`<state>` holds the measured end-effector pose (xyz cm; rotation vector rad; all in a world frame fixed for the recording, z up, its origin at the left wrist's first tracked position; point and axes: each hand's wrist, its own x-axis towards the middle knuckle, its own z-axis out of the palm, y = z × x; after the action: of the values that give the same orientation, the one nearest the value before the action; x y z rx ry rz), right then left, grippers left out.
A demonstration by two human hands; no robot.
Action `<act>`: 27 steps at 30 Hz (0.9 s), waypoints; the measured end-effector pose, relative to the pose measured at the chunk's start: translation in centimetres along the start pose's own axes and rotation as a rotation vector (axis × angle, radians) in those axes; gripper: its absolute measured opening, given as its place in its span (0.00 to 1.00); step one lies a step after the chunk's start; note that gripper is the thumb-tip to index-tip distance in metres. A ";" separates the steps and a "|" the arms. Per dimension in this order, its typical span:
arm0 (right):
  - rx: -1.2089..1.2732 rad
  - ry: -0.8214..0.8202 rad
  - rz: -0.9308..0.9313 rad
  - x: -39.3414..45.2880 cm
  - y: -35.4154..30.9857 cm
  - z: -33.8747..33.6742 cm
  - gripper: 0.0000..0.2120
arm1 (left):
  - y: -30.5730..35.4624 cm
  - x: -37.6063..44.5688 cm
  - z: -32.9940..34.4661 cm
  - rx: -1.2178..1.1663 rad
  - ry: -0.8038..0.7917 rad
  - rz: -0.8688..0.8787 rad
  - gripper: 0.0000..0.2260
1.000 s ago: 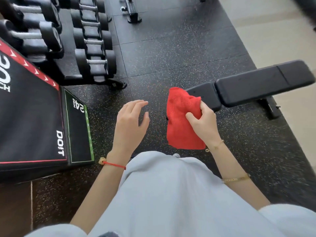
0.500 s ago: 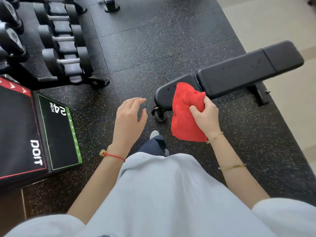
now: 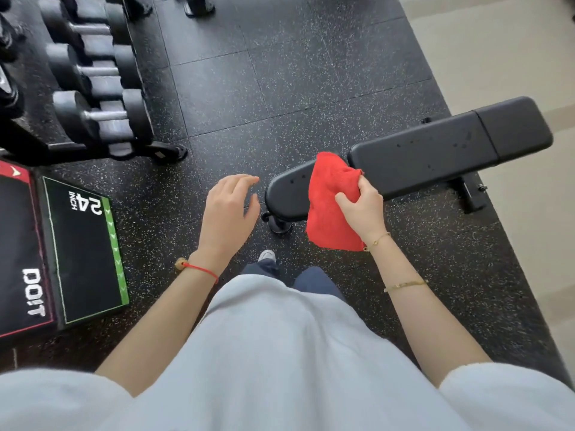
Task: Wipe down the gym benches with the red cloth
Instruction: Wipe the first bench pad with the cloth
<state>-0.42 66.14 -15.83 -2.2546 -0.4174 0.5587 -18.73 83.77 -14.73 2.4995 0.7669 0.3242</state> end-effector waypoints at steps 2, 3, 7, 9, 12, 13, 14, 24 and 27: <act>-0.015 -0.033 0.004 1.9 0.6 -0.4 0.19 | 0.5 0.8 1.1 0.005 0.021 -0.022 0.13; -0.027 -0.046 0.003 2.8 0.9 -0.6 0.19 | 0.7 1.1 1.8 0.007 0.032 -0.036 0.13; -0.044 -0.107 -0.011 6.2 3.0 -1.3 0.18 | 1.7 1.8 5.3 0.026 0.029 -0.106 0.13; -0.042 -0.123 -0.005 7.8 4.4 -1.5 0.16 | 2.2 2.1 7.5 0.033 0.030 -0.148 0.13; -0.032 -0.139 0.000 10.2 6.9 -0.8 0.15 | 2.3 2.4 10.9 0.039 0.046 -0.155 0.13; -0.030 -0.147 0.002 11.0 7.7 -0.4 0.15 | 2.2 2.5 12.2 0.044 0.048 -0.152 0.13; -0.028 -0.151 0.006 11.7 8.6 0.2 0.16 | 2.0 2.7 13.4 0.047 0.047 -0.154 0.13; -0.084 -0.128 -0.191 20.3 20.3 11.0 0.12 | -6.2 4.8 29.0 0.075 0.067 -0.149 0.13; -0.080 -0.114 -0.287 23.1 23.7 14.8 0.10 | -9.7 5.9 33.8 0.093 0.100 -0.127 0.14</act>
<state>14.51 70.03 -48.61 -2.1925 -0.8188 0.5285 -6.22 80.80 -48.04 2.5212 0.9971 0.3785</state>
